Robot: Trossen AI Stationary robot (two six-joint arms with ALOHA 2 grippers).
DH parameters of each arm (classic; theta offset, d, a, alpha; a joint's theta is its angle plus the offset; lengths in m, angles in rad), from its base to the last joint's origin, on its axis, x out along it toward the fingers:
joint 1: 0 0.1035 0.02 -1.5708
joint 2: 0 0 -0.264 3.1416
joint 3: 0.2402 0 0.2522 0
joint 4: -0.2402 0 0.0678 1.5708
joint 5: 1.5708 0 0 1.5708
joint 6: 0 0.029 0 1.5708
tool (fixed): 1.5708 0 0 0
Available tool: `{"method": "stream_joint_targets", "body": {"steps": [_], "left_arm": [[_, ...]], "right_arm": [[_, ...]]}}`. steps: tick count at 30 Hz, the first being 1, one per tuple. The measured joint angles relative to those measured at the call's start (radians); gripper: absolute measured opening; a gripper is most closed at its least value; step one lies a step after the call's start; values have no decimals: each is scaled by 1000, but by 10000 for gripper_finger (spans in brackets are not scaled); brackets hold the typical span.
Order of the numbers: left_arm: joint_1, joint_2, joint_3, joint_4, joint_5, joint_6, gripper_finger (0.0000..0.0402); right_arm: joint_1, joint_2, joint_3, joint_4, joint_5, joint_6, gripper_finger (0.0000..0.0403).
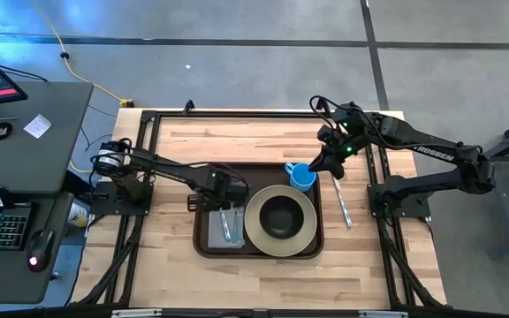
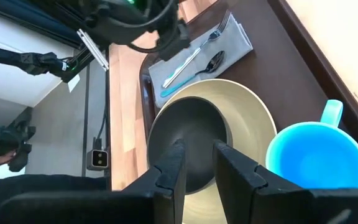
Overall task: Set up tray
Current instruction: Put the blue patterned fork on the gray napkin to the left of the blue spoon
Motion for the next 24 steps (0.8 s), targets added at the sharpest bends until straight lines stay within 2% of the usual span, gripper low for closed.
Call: {"method": "stream_joint_targets", "body": {"steps": [10, 17, 24], "left_arm": [[72, 0, -84, 134, 30, 30, 143], [70, 0, -115, 141, 55, 4, 143], [71, 0, -145, 245, 75, 3, 143]], "right_arm": [[0, 0, 0, -1, 1, 3, 71], [0, 0, 0, -1, 2, 11, 71], [0, 0, 0, -1, 2, 1, 71]]}}
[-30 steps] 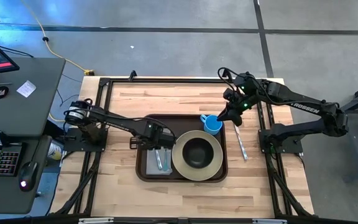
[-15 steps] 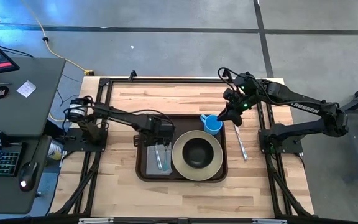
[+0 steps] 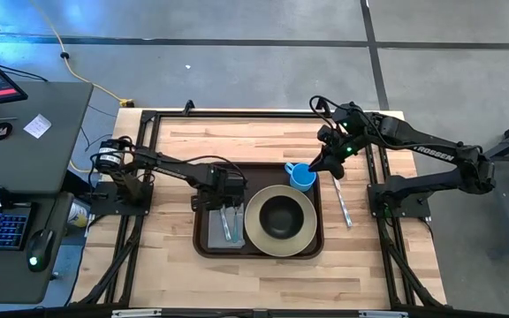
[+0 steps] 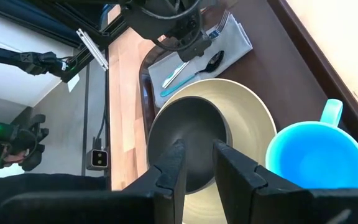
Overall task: Set up tray
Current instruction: Put the blue patterned fork on the gray napkin to the left of the blue spoon
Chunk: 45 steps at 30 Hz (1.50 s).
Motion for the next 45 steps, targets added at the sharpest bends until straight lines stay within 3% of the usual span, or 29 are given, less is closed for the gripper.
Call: {"method": "stream_joint_targets", "body": {"steps": [17, 29, 39, 45], "left_arm": [[0, 0, 0, -52, -43, 3, 141], [0, 0, 0, -39, -46, 0, 61], [1, 1, 0, -34, -40, -3, 73], [0, 1, 13, -40, -23, 3, 47]], "right_arm": [[0, 0, 0, 0, 0, -8, 71], [0, 0, 0, 0, 0, -8, 71], [0, 0, 0, 0, 0, -8, 71], [0, 0, 0, 0, 0, -8, 71]]}}
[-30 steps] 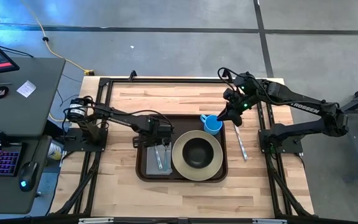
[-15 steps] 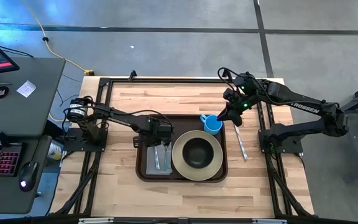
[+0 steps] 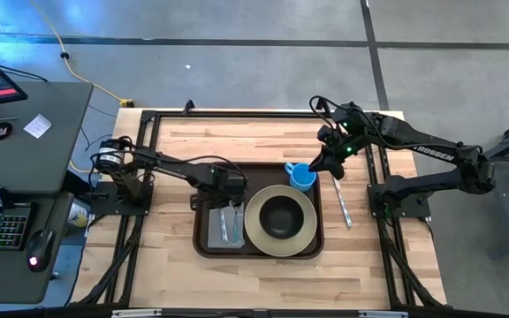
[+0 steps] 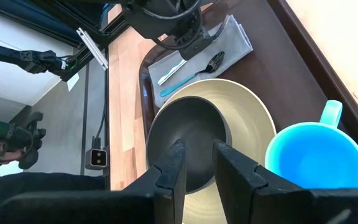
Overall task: Set up tray
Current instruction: Put the blue patterned fork on the gray napkin to the left of the blue spoon
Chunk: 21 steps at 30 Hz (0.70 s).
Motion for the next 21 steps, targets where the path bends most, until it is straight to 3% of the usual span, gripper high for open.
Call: {"method": "stream_joint_targets", "body": {"steps": [9, 21], "left_arm": [[0, 0, 110, -79, -69, 60, 54], [0, 0, 114, -123, -78, 225, 39]], "right_arm": [[0, 0, 0, 0, 0, 0, 71], [0, 0, 0, 0, 34, -8, 71]]}}
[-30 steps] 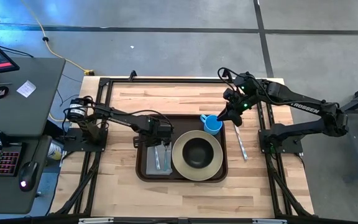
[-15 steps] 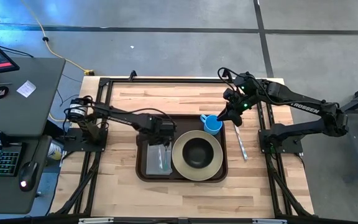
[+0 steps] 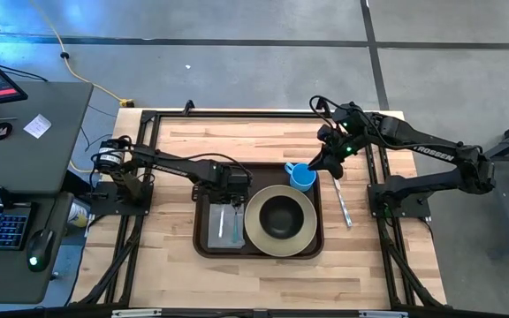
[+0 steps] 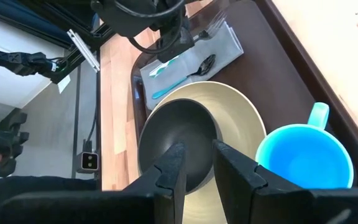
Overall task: Set up tray
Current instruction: Put the blue patterned fork on the gray napkin to the left of the blue spoon
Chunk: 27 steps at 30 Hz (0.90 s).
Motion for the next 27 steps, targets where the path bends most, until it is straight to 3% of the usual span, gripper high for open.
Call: {"method": "stream_joint_targets", "body": {"steps": [27], "left_arm": [[0, 0, -51, 109, 20, -19, 47]], "right_arm": [[0, 0, 0, 0, 12, 10, 71]]}}
